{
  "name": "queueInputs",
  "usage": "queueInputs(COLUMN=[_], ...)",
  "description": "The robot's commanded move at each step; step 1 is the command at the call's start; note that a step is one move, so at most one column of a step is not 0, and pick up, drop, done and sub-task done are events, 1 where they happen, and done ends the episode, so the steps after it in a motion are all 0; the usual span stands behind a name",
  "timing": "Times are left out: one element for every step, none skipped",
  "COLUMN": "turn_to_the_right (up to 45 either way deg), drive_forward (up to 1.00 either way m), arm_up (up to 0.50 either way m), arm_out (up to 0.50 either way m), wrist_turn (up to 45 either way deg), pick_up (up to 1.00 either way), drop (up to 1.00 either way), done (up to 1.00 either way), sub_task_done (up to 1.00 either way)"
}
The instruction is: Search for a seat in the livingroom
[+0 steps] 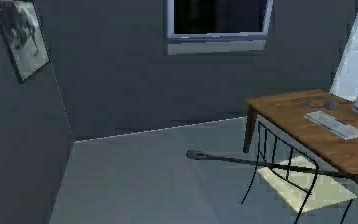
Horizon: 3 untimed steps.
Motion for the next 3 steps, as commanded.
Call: queueInputs(turn_to_the_right=[0.0, 3.0, 0.0], drive_forward=[1.00, 0.00, 0.80], arm_up=[0.00, 0.00, 0.00], arm_out=[0.00, 0.00, 0.00], wrist_turn=[0.0, 0.0, 0.0], pick_up=[0.00, 0.00, 0.00], drop=[0.00, 0.00, 0.00], done=[0.00, 0.00, 0.00], sub_task_done=[0.00, 0.00, 0.00])
